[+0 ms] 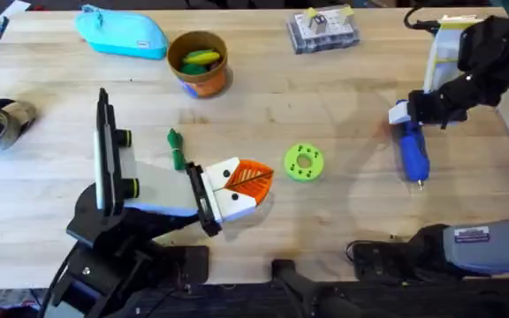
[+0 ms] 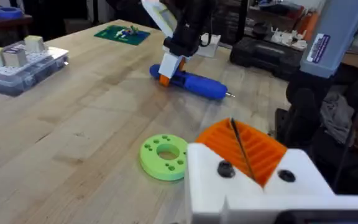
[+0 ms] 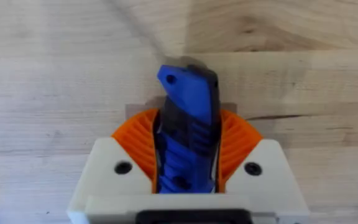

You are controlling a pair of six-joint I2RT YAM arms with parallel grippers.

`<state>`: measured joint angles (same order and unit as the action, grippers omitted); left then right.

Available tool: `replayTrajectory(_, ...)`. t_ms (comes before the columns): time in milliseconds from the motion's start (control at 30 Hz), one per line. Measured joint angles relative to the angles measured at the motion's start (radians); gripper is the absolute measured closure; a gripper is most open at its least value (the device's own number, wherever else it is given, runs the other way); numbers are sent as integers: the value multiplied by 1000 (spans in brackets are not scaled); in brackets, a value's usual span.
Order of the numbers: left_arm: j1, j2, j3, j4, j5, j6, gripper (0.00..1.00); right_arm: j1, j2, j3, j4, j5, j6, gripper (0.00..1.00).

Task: Pick up the gripper from the table and insert it into the empty holder that is missing its gripper. Then pick up a screw, insert it into the mounting hole, and use the screwdriver to tighten it. Finally, clean up the table by picking up the vegetable and placing it into the bucket.

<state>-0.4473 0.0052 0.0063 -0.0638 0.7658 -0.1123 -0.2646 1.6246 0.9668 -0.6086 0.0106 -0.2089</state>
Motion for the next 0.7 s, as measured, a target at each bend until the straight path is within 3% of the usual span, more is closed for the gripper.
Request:
replayTrajectory(233, 0, 0, 0, 0, 0, 0, 987, -1, 2, 0, 9, 0, -1, 735)
replayTrajectory(700, 0, 0, 0, 0, 0, 0, 987, -1, 1, 1, 6, -4, -1, 807)
